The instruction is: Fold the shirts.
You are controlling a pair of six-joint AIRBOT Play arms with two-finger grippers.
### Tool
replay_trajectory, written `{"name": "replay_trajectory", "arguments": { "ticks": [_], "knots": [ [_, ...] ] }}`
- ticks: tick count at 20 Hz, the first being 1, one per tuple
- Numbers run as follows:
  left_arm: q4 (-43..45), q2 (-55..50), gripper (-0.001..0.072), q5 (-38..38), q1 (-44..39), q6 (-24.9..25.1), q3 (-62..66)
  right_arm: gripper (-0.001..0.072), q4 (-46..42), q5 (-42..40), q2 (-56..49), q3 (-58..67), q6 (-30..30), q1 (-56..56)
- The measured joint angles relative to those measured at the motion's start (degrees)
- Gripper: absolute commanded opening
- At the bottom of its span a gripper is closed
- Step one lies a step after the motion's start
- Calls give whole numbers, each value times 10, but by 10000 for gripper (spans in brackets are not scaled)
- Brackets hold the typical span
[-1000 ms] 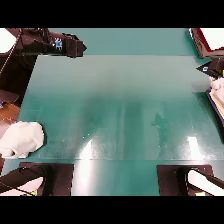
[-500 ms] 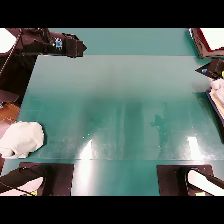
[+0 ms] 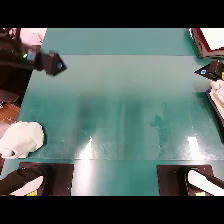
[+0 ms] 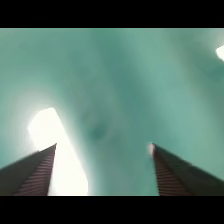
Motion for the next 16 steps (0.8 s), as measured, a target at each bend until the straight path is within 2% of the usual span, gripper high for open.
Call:
{"name": "replay_trajectory", "arguments": {
  "ticks": [3, 6, 11, 16],
  "knots": [
    [125, 10, 711, -66, 3, -29, -63, 14, 0, 2, 0, 0, -1, 0],
    [200, 13, 712, -83, 4, -55, -176, 14, 0, 4, 0, 0, -2, 0],
    [283, 14, 711, -53, 4, -109, -384, 14, 0, 8, 0, 0, -5, 0],
    [327, 15, 696, -11, 4, -157, -498, 14, 0, 15, 0, 0, -6, 0]
  ]
}}
